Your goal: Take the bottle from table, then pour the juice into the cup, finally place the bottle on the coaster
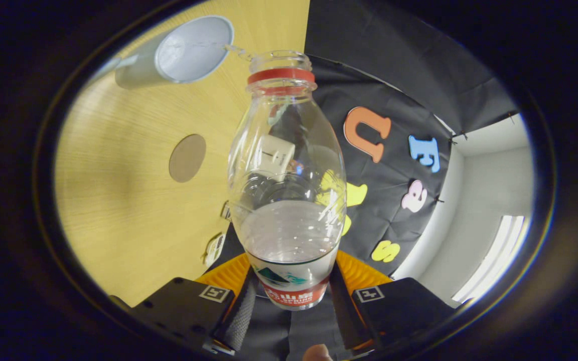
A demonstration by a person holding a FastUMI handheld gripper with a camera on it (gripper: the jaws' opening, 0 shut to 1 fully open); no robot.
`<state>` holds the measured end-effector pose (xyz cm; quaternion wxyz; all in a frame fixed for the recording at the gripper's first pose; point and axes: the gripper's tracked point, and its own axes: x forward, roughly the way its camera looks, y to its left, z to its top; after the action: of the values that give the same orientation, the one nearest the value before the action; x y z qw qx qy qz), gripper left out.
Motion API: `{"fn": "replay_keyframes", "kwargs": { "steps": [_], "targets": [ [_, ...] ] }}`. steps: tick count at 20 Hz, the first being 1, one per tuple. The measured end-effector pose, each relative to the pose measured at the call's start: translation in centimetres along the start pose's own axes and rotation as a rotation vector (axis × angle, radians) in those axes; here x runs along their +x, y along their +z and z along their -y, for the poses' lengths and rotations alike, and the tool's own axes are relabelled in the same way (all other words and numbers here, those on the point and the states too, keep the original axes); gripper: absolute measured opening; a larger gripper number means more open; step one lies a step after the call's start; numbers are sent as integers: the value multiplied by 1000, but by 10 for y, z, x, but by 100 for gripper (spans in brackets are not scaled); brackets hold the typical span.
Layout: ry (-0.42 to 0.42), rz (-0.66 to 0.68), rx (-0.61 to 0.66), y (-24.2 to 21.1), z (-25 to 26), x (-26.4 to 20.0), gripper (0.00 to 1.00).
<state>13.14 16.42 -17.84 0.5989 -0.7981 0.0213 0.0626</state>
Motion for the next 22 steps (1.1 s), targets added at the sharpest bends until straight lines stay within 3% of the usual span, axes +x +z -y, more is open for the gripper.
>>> {"fn": "replay_keyframes", "kwargs": {
  "steps": [22],
  "targets": [
    [-62,30,-115,7,39,8,76]
  ]
}}
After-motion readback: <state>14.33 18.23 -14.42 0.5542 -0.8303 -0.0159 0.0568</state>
